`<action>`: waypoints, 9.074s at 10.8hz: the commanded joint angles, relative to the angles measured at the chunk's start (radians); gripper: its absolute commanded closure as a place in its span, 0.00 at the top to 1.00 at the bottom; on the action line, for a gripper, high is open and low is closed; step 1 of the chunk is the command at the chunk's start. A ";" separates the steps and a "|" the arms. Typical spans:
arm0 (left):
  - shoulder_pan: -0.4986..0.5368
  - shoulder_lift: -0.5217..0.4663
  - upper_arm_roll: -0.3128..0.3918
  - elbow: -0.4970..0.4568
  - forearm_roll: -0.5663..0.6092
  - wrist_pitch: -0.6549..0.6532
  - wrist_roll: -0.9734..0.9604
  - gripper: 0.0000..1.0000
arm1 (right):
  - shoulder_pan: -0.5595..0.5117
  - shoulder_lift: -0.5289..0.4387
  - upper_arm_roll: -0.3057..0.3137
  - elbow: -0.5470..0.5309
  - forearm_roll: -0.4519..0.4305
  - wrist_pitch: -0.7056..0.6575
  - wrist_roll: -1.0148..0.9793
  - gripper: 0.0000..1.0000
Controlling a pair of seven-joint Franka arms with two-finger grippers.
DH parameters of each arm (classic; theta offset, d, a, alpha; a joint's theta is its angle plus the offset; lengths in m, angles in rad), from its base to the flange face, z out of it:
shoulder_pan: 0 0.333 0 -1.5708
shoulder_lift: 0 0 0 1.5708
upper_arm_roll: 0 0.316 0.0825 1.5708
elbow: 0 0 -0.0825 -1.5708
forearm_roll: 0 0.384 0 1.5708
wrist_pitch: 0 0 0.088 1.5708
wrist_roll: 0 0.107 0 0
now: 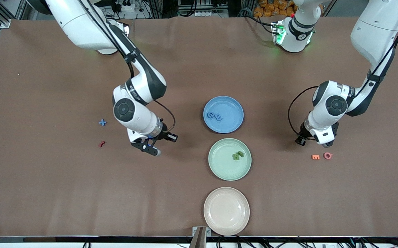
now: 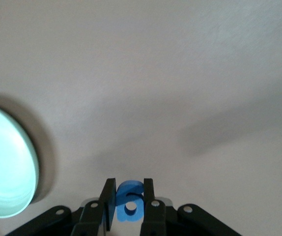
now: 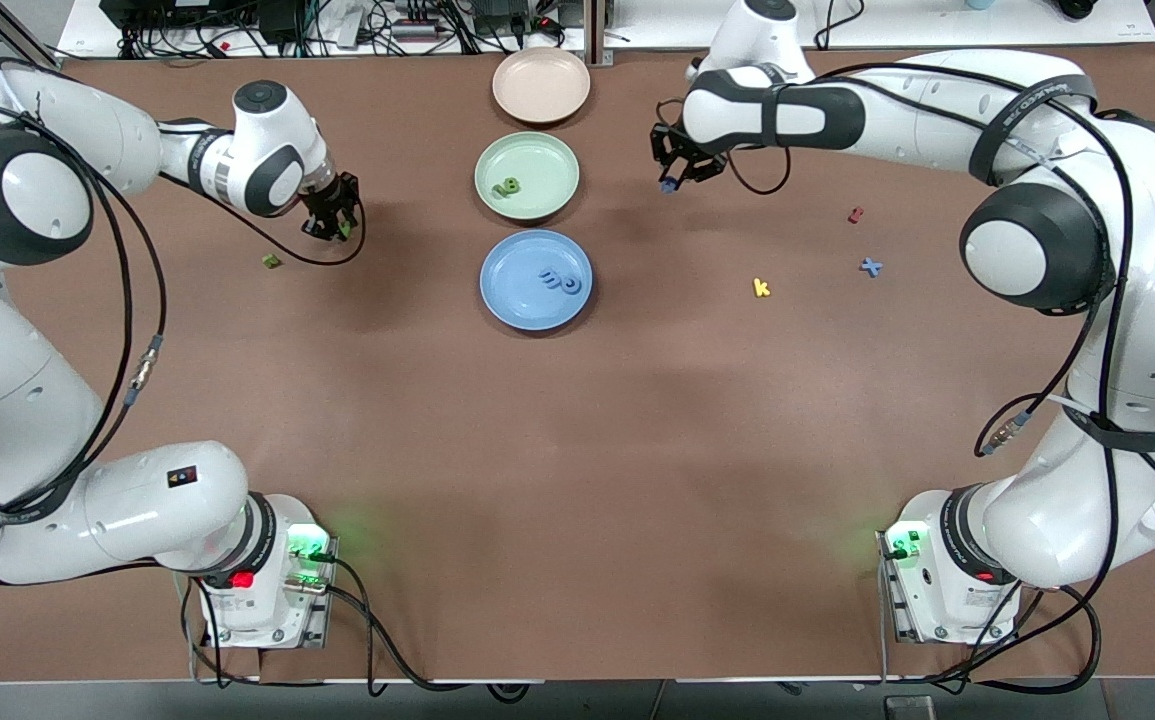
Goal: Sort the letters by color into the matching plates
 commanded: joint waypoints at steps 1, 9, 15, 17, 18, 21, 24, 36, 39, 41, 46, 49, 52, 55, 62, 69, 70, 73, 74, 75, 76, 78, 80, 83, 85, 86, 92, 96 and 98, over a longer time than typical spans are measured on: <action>-0.007 0.002 -0.080 0.032 0.019 0.012 -0.035 0.00 | 0.054 0.019 0.000 0.018 0.017 0.021 0.059 0.00; -0.164 0.058 -0.278 0.252 0.005 0.007 -0.235 0.00 | 0.284 0.079 0.000 0.020 0.009 0.214 0.344 0.00; -0.274 0.149 -0.230 0.408 0.016 -0.023 -0.363 1.00 | 0.463 0.157 -0.022 0.080 0.000 0.277 0.524 0.24; -0.234 0.140 -0.230 0.403 0.025 -0.072 -0.348 1.00 | 0.455 0.154 -0.023 0.075 -0.038 0.265 0.519 0.58; -0.206 0.134 -0.230 0.401 0.025 -0.109 -0.314 1.00 | 0.444 0.150 -0.023 0.078 -0.065 0.242 0.519 0.66; -0.121 0.126 -0.230 0.368 0.025 -0.333 -0.048 1.00 | 0.373 0.118 -0.028 0.078 -0.101 0.138 0.501 0.75; -0.042 0.079 -0.230 0.281 0.026 -0.344 0.169 1.00 | 0.198 -0.008 -0.019 0.069 -0.142 -0.197 0.254 0.73; 0.450 -0.147 -0.238 -0.163 0.247 -0.038 0.616 1.00 | -0.379 -0.387 -0.028 -0.658 -0.290 0.045 -0.879 0.76; 0.538 -0.113 -0.233 -0.180 0.283 0.032 0.631 1.00 | -0.427 -0.378 -0.028 -0.682 -0.343 0.119 -1.062 0.77; 0.540 -0.090 -0.232 -0.180 0.281 0.033 0.602 1.00 | -0.439 -0.334 -0.028 -0.683 -0.450 0.162 -1.114 0.77; 0.530 -0.035 -0.232 -0.168 0.283 0.052 0.537 1.00 | -0.438 -0.223 -0.025 -0.690 -0.615 0.288 -1.165 0.73; 0.530 -0.021 -0.232 -0.168 0.283 0.053 0.537 1.00 | -0.436 -0.226 -0.020 -0.722 -0.615 0.320 -1.188 0.71; 0.536 -0.020 -0.232 -0.168 0.284 0.053 0.554 0.01 | -0.445 -0.239 -0.020 -0.727 -0.615 0.313 -1.199 0.69; 0.533 -0.020 -0.232 -0.165 0.284 0.053 0.556 0.00 | -0.450 -0.265 -0.020 -0.736 -0.615 0.281 -1.206 0.69; 0.527 -0.037 -0.296 -0.134 0.267 0.047 0.527 0.00 | -0.470 -0.277 -0.019 -0.739 -0.615 0.239 -1.262 0.00; 0.338 0.002 -0.418 0.016 0.094 0.042 0.288 0.00 | -0.333 -0.377 0.060 -0.530 -0.193 -0.147 -1.161 0.00; 0.273 0.025 -0.418 0.064 0.076 0.041 0.228 0.00 | -0.289 -0.371 0.064 -0.470 -0.141 -0.192 -1.049 0.00; 0.077 0.115 -0.407 0.218 0.072 0.041 0.043 0.00 | -0.077 -0.308 0.064 -0.353 -0.103 -0.183 -0.655 0.00; 0.003 0.150 -0.384 0.281 0.074 0.041 -0.004 0.00 | -0.004 -0.259 0.063 -0.291 -0.086 -0.181 -0.514 0.00; -0.085 0.172 -0.341 0.338 0.074 0.041 -0.053 0.00 | 0.062 -0.211 0.063 -0.228 -0.080 -0.169 -0.375 0.00; -0.188 0.189 -0.282 0.392 0.074 0.041 -0.115 0.00 | 0.123 -0.162 0.063 -0.171 -0.078 -0.140 -0.249 0.00; -0.345 0.180 -0.101 0.409 0.092 0.038 -0.157 0.99 | 0.226 -0.057 0.058 -0.085 -0.083 -0.012 0.000 0.00; -0.344 0.163 -0.088 0.412 0.103 -0.096 -0.144 1.00 | 0.280 0.005 0.059 -0.042 -0.096 0.088 0.146 0.00; -0.242 0.122 -0.075 0.414 0.121 -0.233 0.043 1.00 | 0.326 0.051 0.059 -0.021 -0.096 0.169 0.238 0.00; -0.141 0.108 -0.078 0.411 0.111 -0.353 0.250 1.00 | 0.293 0.035 0.066 -0.023 -0.089 0.162 0.251 0.99; -0.108 0.115 -0.079 0.408 0.106 -0.388 0.340 1.00 | 0.283 0.013 0.066 -0.028 -0.089 0.142 0.248 1.00; 0.070 -0.033 -0.154 0.239 -0.125 -0.488 0.340 1.00 | 0.122 -0.246 0.066 -0.029 -0.090 -0.240 0.242 1.00; 0.075 -0.210 -0.209 0.072 -0.228 -0.488 0.248 1.00 | -0.025 -0.442 0.043 -0.028 -0.132 -0.482 0.097 1.00; 0.070 -0.250 -0.200 0.072 -0.240 -0.496 0.316 1.00 | -0.065 -0.498 -0.005 -0.020 -0.190 -0.569 -0.014 1.00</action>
